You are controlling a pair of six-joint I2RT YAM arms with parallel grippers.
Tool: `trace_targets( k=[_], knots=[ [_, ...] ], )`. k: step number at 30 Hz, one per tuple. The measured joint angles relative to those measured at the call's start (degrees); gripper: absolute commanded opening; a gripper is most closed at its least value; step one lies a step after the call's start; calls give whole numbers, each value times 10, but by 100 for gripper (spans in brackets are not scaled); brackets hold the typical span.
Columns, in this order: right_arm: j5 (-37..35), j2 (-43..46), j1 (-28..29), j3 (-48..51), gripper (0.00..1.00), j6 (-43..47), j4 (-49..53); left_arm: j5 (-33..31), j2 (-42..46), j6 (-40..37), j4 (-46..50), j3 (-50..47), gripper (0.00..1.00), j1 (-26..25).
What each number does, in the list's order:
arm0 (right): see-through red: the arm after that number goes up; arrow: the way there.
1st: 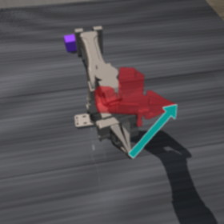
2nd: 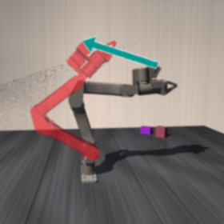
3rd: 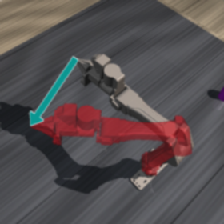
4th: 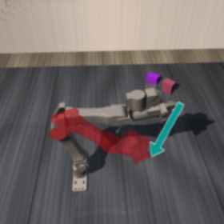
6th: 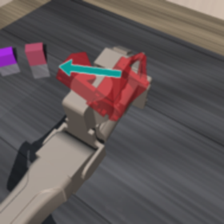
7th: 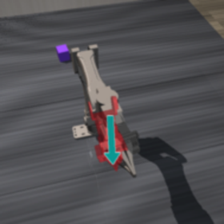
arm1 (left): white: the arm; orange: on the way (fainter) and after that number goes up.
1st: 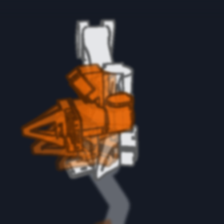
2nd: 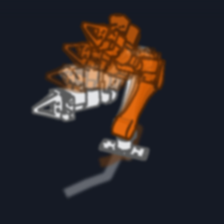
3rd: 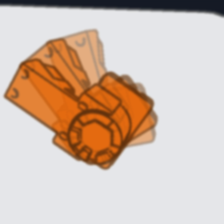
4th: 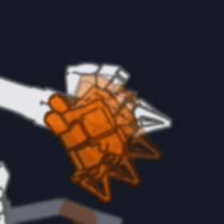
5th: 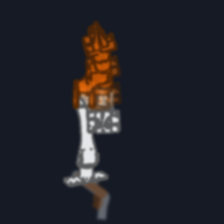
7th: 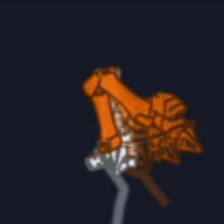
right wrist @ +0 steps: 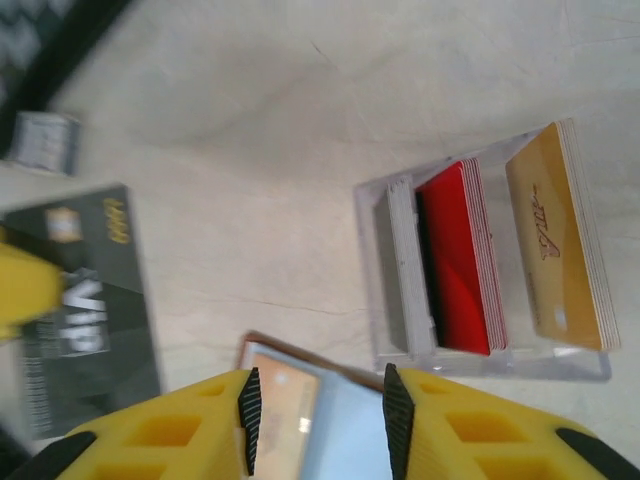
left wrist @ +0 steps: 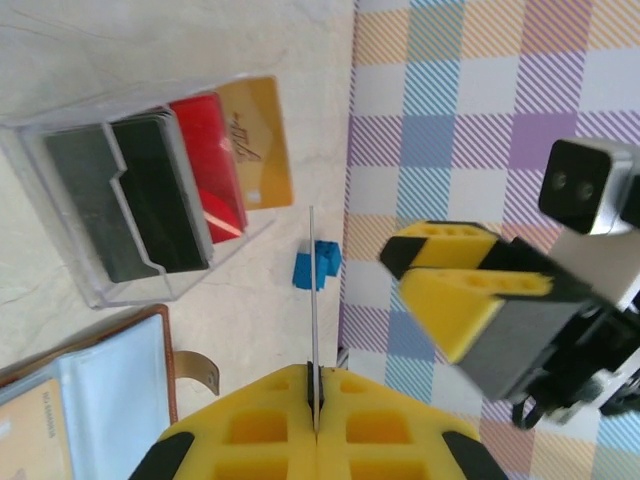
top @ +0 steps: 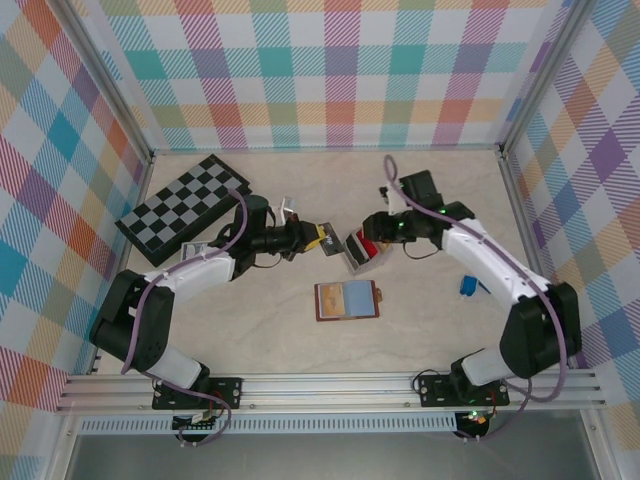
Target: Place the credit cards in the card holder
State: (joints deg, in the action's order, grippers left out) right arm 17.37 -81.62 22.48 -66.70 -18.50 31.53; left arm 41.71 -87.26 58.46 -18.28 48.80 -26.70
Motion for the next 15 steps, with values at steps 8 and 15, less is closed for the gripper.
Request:
trace_targets(
  k=[8,15],
  knots=[
    [185,35,-35,41,52,-86,-37,42,-2,-20,-35,34,0,-23],
    [300,5,-38,41,46,-119,-81,69,-3,-26,-46,40,0,-27]
  ],
)
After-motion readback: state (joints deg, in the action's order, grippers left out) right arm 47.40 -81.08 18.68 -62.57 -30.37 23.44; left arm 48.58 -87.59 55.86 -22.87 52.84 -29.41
